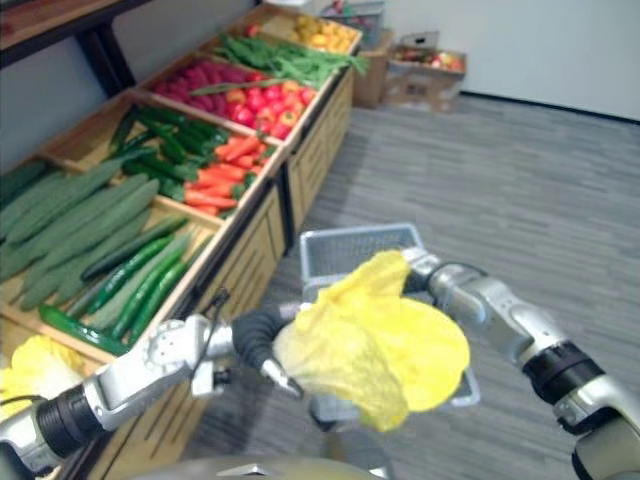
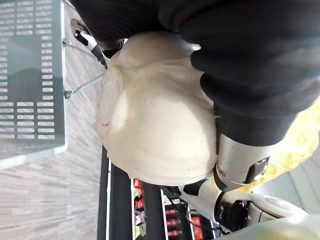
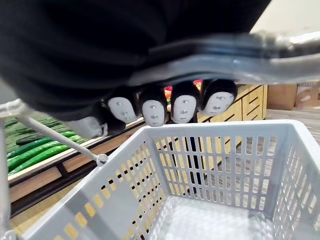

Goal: Pick vegetable in the basket

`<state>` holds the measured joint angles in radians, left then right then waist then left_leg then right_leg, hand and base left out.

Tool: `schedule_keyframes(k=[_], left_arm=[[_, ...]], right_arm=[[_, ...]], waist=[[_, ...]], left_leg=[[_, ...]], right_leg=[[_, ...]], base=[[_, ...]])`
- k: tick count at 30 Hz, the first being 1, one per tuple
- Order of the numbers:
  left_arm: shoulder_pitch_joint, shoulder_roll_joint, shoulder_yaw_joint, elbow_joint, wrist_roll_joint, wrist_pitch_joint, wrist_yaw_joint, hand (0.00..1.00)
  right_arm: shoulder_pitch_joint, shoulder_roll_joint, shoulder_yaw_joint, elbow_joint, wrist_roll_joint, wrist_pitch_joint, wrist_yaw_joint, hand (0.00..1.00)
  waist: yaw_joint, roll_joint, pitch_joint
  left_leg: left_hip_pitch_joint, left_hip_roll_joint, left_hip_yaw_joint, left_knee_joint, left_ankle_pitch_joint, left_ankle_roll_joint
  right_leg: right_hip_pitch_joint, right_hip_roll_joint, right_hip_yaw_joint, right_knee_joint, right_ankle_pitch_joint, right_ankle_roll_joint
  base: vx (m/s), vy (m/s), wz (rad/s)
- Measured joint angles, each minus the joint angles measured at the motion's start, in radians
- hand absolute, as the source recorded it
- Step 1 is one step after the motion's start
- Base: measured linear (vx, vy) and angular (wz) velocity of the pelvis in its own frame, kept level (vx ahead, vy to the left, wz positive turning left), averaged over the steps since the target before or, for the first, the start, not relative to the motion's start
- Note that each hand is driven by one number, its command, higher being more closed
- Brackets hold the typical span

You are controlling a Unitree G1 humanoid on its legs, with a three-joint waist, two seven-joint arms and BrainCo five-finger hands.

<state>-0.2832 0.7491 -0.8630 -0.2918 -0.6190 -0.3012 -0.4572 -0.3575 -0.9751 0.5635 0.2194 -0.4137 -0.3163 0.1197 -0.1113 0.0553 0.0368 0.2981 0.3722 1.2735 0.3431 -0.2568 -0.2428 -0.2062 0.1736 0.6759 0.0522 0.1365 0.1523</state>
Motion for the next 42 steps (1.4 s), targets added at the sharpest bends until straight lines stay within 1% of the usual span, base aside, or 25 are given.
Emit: schedule_keyframes(k=[8,11,13,16,17,20,22,25,29,31,33,35,36,39,40,42], left_arm=[[-0.039,0.002,-0.066,-0.068,0.001,-0.003,-0.008,1.00],[-0.050,0.005,-0.076,-0.097,0.004,-0.005,-0.003,1.00],[-0.056,0.008,-0.076,-0.118,0.005,-0.006,0.005,1.00],[-0.070,0.008,-0.072,-0.134,0.005,-0.012,0.022,1.00],[-0.071,0.008,-0.069,-0.140,0.005,-0.019,0.027,1.00],[-0.071,0.007,-0.059,-0.165,0.013,-0.020,0.044,1.00],[-0.071,0.003,-0.038,-0.171,0.013,-0.025,0.050,1.00],[-0.071,-0.003,-0.024,-0.177,0.013,-0.034,0.058,1.00],[-0.071,-0.004,-0.024,-0.177,0.014,-0.038,0.059,1.00],[-0.070,-0.004,-0.027,-0.177,0.052,-0.039,0.059,1.00],[-0.070,-0.004,-0.040,-0.174,0.062,-0.039,0.059,1.00],[-0.070,-0.004,-0.050,-0.161,0.094,-0.039,0.059,1.00],[-0.070,-0.003,-0.063,-0.149,0.095,-0.039,0.059,1.00],[-0.070,-0.004,-0.115,-0.076,0.162,-0.039,0.057,1.00],[-0.071,-0.008,-0.125,-0.051,0.177,-0.039,0.054,1.00],[-0.074,-0.018,-0.125,0.012,0.215,-0.039,0.052,1.00]], right_arm=[[-0.004,0.000,-0.017,0.084,0.000,0.012,0.031,1.00],[-0.003,0.003,-0.071,0.113,0.000,0.023,0.039,1.00],[-0.003,0.003,-0.129,0.117,0.000,0.032,0.039,1.00],[0.001,0.010,-0.171,0.148,0.000,0.038,0.038,1.00],[0.010,0.011,-0.181,0.152,0.000,0.048,0.038,1.00],[0.044,0.018,-0.229,0.164,0.000,0.050,0.038,1.00],[0.054,0.047,-0.272,0.191,0.000,0.055,0.038,1.00],[0.066,0.098,-0.347,0.209,0.000,0.090,0.031,1.00],[0.066,0.126,-0.389,0.226,0.000,0.107,0.028,1.00],[0.066,0.131,-0.398,0.227,0.000,0.114,0.028,1.00],[0.065,0.131,-0.398,0.227,0.001,0.115,0.028,1.00],[0.062,0.134,-0.398,0.227,0.001,0.115,0.029,1.00],[0.057,0.137,-0.398,0.227,0.001,0.116,0.029,1.00],[0.000,0.151,-0.396,0.226,0.001,0.121,0.030,1.00],[-0.020,0.155,-0.394,0.227,0.001,0.122,0.030,1.00],[-0.071,0.157,-0.365,0.226,0.002,0.123,0.030,1.00]], waist=[[-0.005,0.002,0.032],[-0.008,0.006,0.044],[-0.009,0.007,0.055],[-0.015,0.011,0.061],[-0.013,0.011,0.061],[-0.011,0.012,0.065],[-0.008,0.012,0.065],[-0.008,0.017,0.069],[-0.003,0.020,0.072],[0.004,0.021,0.073],[0.005,0.021,0.073],[0.005,0.021,0.073],[0.004,0.021,0.073],[0.003,0.021,0.073],[0.000,0.023,0.074],[-0.016,0.028,0.077]], left_leg=[[-0.016,0.007,-0.011,0.009,-0.001,0.000],[-0.031,0.007,-0.026,0.012,-0.004,0.004],[-0.040,0.009,-0.031,0.020,-0.007,0.006],[-0.056,0.030,-0.051,0.044,-0.016,0.005],[-0.058,0.032,-0.054,0.046,-0.017,0.006],[-0.073,0.034,-0.078,0.049,-0.018,0.008],[-0.078,0.035,-0.083,0.051,-0.018,0.008],[-0.086,0.041,-0.091,0.061,-0.021,0.009],[-0.087,0.041,-0.096,0.063,-0.022,0.009],[-0.088,0.041,-0.096,0.064,-0.022,0.009],[-0.088,0.041,-0.095,0.065,-0.022,0.009],[-0.087,0.041,-0.095,0.065,-0.022,0.009],[-0.087,0.041,-0.094,0.066,-0.023,0.010],[-0.087,0.042,-0.074,0.076,-0.028,0.012],[-0.085,0.044,-0.068,0.080,-0.029,0.015],[-0.078,0.046,-0.062,0.083,-0.029,0.016]], right_leg=[[-0.004,-0.016,-0.026,-0.003,0.000,0.000],[-0.009,-0.024,-0.038,-0.004,0.000,0.000],[-0.015,-0.029,-0.045,-0.003,0.000,0.000],[-0.015,-0.033,-0.069,-0.003,0.000,0.000],[-0.015,-0.034,-0.073,-0.003,0.000,0.000],[-0.016,-0.043,-0.094,-0.003,0.000,0.000],[-0.016,-0.045,-0.099,-0.003,0.000,0.000],[-0.018,-0.048,-0.106,-0.003,0.000,0.000],[-0.018,-0.049,-0.109,-0.002,0.000,0.000],[-0.019,-0.049,-0.109,-0.002,0.000,0.000],[-0.019,-0.049,-0.110,-0.002,0.000,0.000],[-0.019,-0.049,-0.109,-0.002,0.000,0.000],[-0.020,-0.048,-0.108,-0.002,0.000,0.000],[-0.034,-0.040,-0.089,0.006,0.000,0.000],[-0.036,-0.037,-0.086,0.008,0.000,0.000],[-0.036,-0.033,-0.085,0.015,0.000,0.000]], base=[[-0.03,-0.023,0.11],[-0.05,-0.010,0.13],[-0.04,-0.005,0.08],[-0.03,-0.002,0.21],[-0.02,0.000,0.16],[-0.02,0.003,0.20],[-0.02,0.010,0.11],[-0.03,0.019,0.06],[-0.01,0.019,0.02],[0.00,0.000,0.00],[0.00,0.000,0.00],[0.00,0.000,0.00],[-0.01,0.026,-0.06],[-0.01,0.041,-0.19],[-0.01,0.026,-0.12],[-0.01,0.034,-0.11]])
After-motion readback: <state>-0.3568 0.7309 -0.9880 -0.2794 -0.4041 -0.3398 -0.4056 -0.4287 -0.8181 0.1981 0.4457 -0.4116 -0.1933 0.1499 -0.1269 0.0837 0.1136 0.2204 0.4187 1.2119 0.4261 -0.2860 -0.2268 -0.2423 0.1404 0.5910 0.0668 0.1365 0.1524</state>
